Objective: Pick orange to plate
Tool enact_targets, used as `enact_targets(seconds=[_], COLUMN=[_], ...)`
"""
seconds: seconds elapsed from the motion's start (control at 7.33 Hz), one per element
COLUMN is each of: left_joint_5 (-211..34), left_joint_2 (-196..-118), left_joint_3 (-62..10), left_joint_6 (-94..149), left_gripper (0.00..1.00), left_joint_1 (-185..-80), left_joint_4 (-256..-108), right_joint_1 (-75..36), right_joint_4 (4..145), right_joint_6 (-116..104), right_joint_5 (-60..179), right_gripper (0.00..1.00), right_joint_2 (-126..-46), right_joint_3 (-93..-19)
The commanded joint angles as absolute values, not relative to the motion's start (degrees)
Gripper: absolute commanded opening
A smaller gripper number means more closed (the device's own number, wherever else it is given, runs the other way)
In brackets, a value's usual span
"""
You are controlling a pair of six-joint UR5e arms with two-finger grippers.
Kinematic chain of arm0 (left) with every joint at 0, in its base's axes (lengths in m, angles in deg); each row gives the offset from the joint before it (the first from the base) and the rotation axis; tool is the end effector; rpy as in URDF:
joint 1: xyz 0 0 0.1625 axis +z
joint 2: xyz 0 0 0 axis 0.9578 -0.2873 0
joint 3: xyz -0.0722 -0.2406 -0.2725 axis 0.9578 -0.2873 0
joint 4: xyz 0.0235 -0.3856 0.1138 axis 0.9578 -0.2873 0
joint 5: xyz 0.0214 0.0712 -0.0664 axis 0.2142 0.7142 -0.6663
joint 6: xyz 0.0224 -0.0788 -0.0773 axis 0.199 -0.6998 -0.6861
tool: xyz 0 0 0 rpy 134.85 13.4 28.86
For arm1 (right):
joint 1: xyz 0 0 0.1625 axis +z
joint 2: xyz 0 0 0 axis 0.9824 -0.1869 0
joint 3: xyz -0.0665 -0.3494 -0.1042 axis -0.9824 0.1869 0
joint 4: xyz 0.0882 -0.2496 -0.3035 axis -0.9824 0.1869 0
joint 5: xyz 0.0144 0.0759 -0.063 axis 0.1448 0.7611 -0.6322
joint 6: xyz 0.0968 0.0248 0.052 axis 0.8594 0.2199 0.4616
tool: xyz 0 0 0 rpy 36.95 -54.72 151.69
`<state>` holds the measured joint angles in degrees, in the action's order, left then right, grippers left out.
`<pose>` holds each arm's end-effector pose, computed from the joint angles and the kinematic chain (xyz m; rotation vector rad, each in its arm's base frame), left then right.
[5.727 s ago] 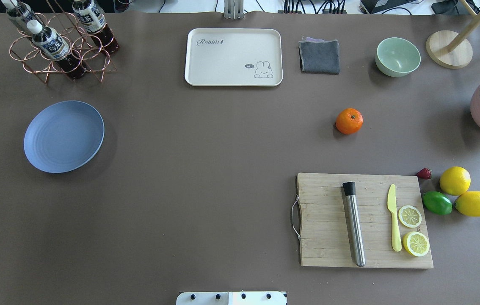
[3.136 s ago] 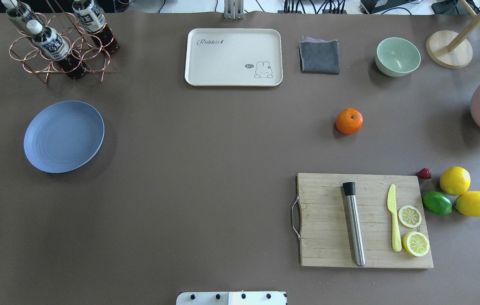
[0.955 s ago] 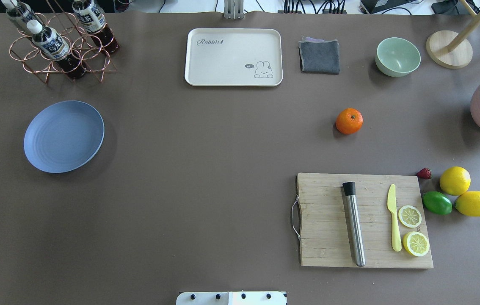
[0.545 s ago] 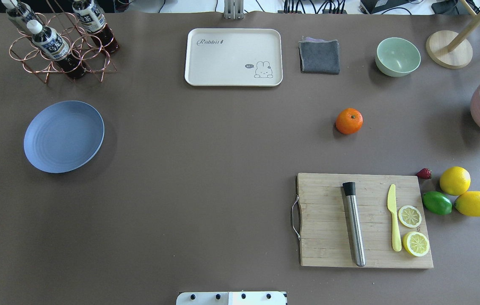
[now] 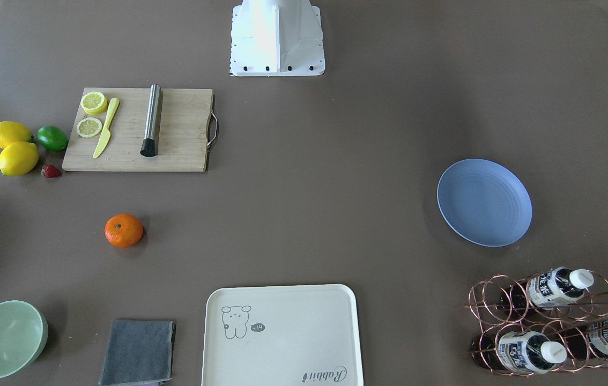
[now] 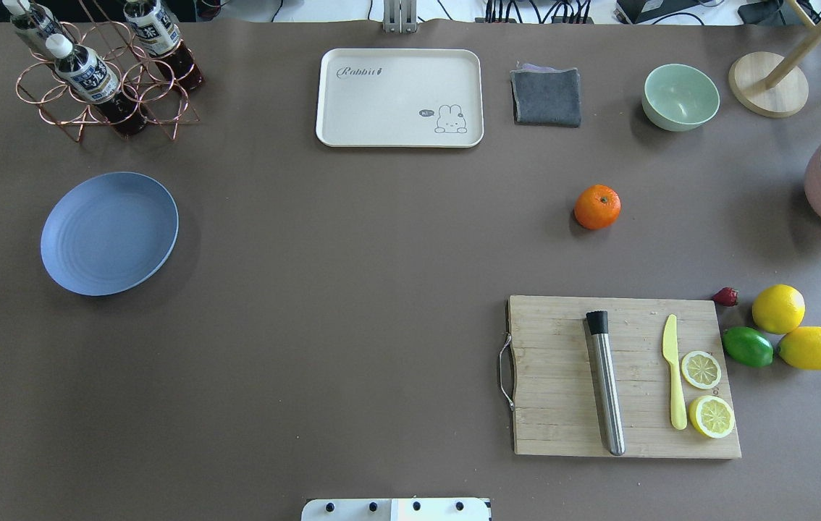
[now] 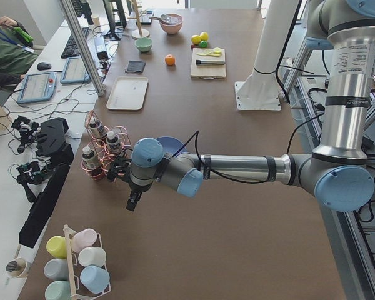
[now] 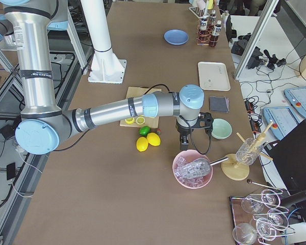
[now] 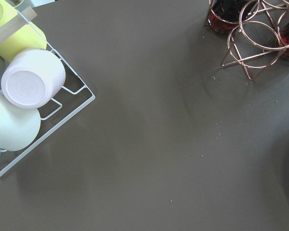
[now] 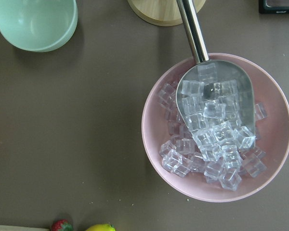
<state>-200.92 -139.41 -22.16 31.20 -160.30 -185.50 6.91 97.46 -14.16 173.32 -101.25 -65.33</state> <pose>-0.0278 -0.5221 0.5625 0.3824 0.8026 0.0623 0.0171 -0.5072 0.4837 0.0353 -0.8231 0.0195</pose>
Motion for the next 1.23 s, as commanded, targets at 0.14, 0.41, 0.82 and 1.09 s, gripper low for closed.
enact_targets(seconds=[0.14, 0.41, 0.82, 1.09], left_joint_5=[-200.63, -196.68, -190.45, -189.29], left_joint_2=[-139.78, -139.78, -139.78, -139.78], left_joint_3=[-17.17, -16.82, -16.64, -14.98], left_joint_6=[8.04, -1.83, -13.12, -13.13], left_gripper=[0.98, 0.98, 0.98, 0.97], left_joint_1=[-149.1, -141.72, -131.08, -129.55], left_joint_4=[-205.25, -210.9, -218.3, -218.83], right_joint_1=[-0.28, -4.15, -8.46, -9.7], right_joint_4=[87.47, 81.4, 74.71, 74.43], right_joint_6=[1.0, 9.63, 18.79, 19.42], right_joint_5=[173.15, 172.54, 169.99, 169.98], right_gripper=[1.0, 1.0, 1.0, 1.0], right_joint_2=[-99.82, -99.82, -99.73, -99.73], right_joint_3=[-64.84, -64.75, -64.93, -65.36])
